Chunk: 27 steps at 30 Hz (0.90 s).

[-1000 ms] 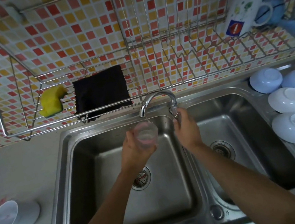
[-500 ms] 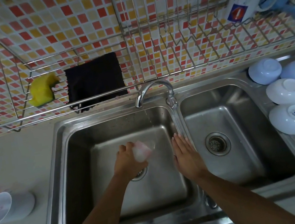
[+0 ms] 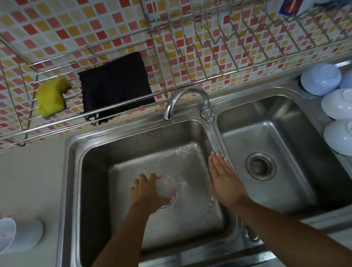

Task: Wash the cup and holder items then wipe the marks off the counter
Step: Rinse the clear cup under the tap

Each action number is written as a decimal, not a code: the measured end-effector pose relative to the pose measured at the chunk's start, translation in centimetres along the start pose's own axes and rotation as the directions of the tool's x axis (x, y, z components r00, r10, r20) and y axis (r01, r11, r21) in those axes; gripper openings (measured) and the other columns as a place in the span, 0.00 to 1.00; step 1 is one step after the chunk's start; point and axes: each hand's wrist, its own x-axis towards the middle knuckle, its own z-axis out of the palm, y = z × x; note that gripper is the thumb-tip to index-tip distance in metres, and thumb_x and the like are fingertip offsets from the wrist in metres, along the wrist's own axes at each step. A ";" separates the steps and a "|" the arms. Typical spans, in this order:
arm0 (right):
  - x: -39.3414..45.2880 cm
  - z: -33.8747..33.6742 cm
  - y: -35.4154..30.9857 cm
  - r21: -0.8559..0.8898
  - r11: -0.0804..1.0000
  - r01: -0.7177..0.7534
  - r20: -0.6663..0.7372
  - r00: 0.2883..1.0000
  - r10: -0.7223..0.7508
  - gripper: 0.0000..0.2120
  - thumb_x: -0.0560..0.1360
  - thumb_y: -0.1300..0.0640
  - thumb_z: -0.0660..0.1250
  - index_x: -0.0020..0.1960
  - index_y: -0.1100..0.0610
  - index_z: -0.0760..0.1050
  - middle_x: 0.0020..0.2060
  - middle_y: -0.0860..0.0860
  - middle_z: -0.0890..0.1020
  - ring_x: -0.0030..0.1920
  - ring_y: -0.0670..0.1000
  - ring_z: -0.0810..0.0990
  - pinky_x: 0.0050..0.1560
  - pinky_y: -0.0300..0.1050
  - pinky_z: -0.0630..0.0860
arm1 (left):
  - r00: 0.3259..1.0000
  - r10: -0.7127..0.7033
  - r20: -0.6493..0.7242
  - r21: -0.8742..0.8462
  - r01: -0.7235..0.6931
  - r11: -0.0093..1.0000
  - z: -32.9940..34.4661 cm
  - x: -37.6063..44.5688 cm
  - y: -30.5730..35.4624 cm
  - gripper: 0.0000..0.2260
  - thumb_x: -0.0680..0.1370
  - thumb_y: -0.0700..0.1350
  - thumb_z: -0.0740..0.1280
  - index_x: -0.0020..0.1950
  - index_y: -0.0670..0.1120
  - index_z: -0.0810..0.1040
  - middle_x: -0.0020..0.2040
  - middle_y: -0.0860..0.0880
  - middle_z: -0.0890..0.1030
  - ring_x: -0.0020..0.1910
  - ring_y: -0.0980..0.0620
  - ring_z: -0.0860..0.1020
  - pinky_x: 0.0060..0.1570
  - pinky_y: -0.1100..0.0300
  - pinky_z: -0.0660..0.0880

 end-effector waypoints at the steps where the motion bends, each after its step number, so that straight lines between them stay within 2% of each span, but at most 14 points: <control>1: -0.1 -0.1 0.0 -0.007 1.000 0.002 0.001 1.000 -0.002 0.28 0.77 0.54 0.51 0.73 0.67 0.61 0.73 0.63 0.65 0.74 0.61 0.62 0.74 0.50 0.45 | 1.000 -0.003 0.015 0.036 0.002 0.999 -0.1 0.0 -0.1 0.37 0.67 0.63 0.73 0.70 0.50 0.64 0.65 0.45 0.67 0.63 0.45 0.69 0.62 0.50 0.68; 5: -0.1 -0.3 -0.1 -0.026 0.999 0.019 -0.006 1.000 -0.019 0.29 0.75 0.56 0.58 0.73 0.68 0.62 0.72 0.64 0.66 0.74 0.61 0.63 0.74 0.50 0.43 | 0.986 -0.049 0.157 0.215 0.015 0.976 -0.4 -0.3 -0.3 0.41 0.65 0.65 0.73 0.72 0.51 0.63 0.70 0.44 0.65 0.68 0.43 0.66 0.65 0.49 0.65; 8: -0.1 -0.3 0.1 -0.022 1.000 0.009 0.002 1.000 -0.009 0.30 0.76 0.57 0.63 0.74 0.68 0.59 0.74 0.64 0.63 0.75 0.61 0.59 0.75 0.50 0.41 | 0.975 -0.077 0.206 0.276 0.018 0.961 -0.3 -0.7 -0.6 0.41 0.64 0.65 0.73 0.71 0.51 0.63 0.70 0.44 0.65 0.68 0.43 0.67 0.64 0.49 0.65; 14: -0.3 -1.3 -0.2 -0.046 0.998 0.039 0.097 0.995 -0.034 0.32 0.82 0.53 0.50 0.77 0.64 0.38 0.77 0.60 0.41 0.77 0.57 0.37 0.73 0.50 0.33 | 0.994 -0.041 0.098 0.230 0.018 0.973 -0.9 -2.3 -1.8 0.41 0.65 0.64 0.74 0.72 0.52 0.62 0.70 0.45 0.64 0.68 0.44 0.67 0.65 0.48 0.65; 18: -1.1 -2.1 -1.3 -0.018 0.999 0.032 0.112 0.993 -0.029 0.33 0.83 0.48 0.50 0.77 0.62 0.38 0.77 0.58 0.40 0.75 0.55 0.33 0.74 0.51 0.35 | 1.000 -0.004 0.007 0.115 0.003 0.993 -1.3 -3.6 -3.1 0.40 0.66 0.60 0.75 0.72 0.50 0.61 0.68 0.46 0.67 0.66 0.44 0.70 0.64 0.47 0.67; 22: -2.3 -3.7 -5.0 0.135 0.988 0.068 -0.065 0.996 -0.060 0.30 0.82 0.48 0.54 0.78 0.58 0.47 0.78 0.55 0.50 0.77 0.53 0.41 0.75 0.50 0.40 | 0.997 -0.009 -0.075 -0.096 0.001 0.995 -1.8 -5.2 -4.5 0.39 0.66 0.57 0.76 0.70 0.47 0.61 0.68 0.48 0.69 0.65 0.44 0.72 0.63 0.46 0.69; 25: -2.0 -7.4 -9.4 0.301 0.937 0.175 -0.304 0.949 -0.080 0.25 0.81 0.51 0.58 0.75 0.58 0.63 0.74 0.54 0.64 0.75 0.53 0.60 0.74 0.52 0.60 | 0.983 -0.009 -0.185 -0.266 -0.042 0.963 -2.1 -6.5 -6.5 0.37 0.64 0.59 0.75 0.65 0.47 0.63 0.63 0.49 0.72 0.63 0.45 0.74 0.59 0.48 0.71; 27: -1.3 -11.0 -12.8 0.375 0.883 0.282 -0.437 0.894 -0.100 0.22 0.81 0.53 0.59 0.72 0.58 0.67 0.70 0.53 0.70 0.71 0.51 0.67 0.69 0.51 0.68 | 0.970 -0.042 -0.240 -0.347 -0.045 0.937 -2.4 -7.3 -7.8 0.37 0.64 0.60 0.75 0.65 0.47 0.63 0.61 0.49 0.74 0.61 0.45 0.75 0.58 0.49 0.72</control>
